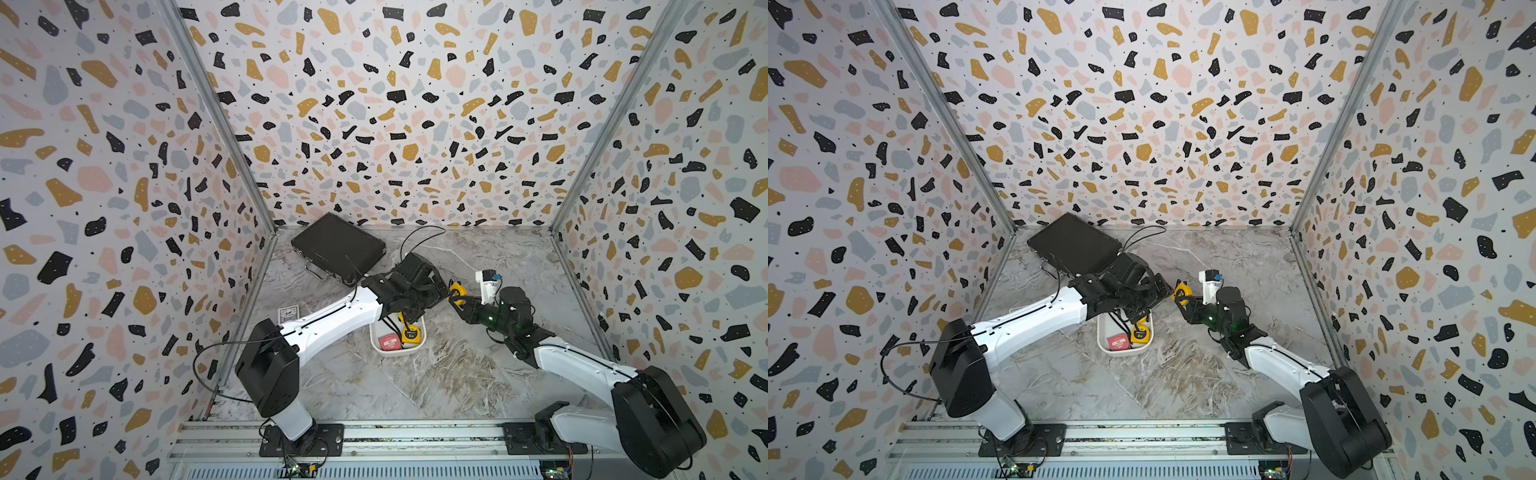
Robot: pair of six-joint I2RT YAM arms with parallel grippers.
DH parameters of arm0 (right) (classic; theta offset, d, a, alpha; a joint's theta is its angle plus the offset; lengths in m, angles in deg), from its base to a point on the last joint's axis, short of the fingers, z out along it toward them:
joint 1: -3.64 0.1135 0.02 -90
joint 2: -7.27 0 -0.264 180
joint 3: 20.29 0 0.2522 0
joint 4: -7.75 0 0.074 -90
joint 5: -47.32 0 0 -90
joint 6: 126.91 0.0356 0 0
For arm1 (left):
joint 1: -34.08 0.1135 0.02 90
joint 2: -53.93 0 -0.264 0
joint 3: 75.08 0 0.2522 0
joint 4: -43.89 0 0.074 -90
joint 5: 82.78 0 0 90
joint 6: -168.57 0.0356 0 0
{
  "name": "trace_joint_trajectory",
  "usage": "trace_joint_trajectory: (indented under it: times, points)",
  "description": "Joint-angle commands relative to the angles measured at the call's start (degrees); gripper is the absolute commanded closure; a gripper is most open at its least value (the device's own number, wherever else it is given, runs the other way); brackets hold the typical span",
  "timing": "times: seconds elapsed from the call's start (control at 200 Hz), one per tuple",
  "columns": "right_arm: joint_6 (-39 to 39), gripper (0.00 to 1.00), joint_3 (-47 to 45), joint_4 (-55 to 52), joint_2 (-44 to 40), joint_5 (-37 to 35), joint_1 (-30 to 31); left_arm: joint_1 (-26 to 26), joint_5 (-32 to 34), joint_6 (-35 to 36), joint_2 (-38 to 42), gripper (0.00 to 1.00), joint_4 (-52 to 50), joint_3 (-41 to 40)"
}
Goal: Take the tape measure out of the storage box
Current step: Place the tape measure at the center of the board.
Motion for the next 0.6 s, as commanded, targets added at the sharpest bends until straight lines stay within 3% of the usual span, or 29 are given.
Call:
trace_joint_trajectory:
  times: [0.0, 0.17, 0.385, 0.596]
  points:
    - [3.0, 0.93, 3.5, -1.3, 3.8, 5.5, -3.8, 0.5, 6.7, 9.7, 4.1, 0.0, -8.4, 1.8]
    - [5.5, 0.92, 6.7, -2.5, 13.4, 10.2, -9.2, 1.3, 11.0, 16.8, 6.5, 0.0, -14.9, 1.0]
    - [8.8, 0.92, 9.4, -2.8, 21.3, 12.8, -13.2, 4.0, 9.4, 17.7, 9.6, 0.0, -15.0, -4.2]
    - [10.3, 0.91, 9.6, -5.8, 23.5, 13.5, -14.8, 5.0, 9.5, 18.2, 10.5, 0.0, -14.7, -6.3]
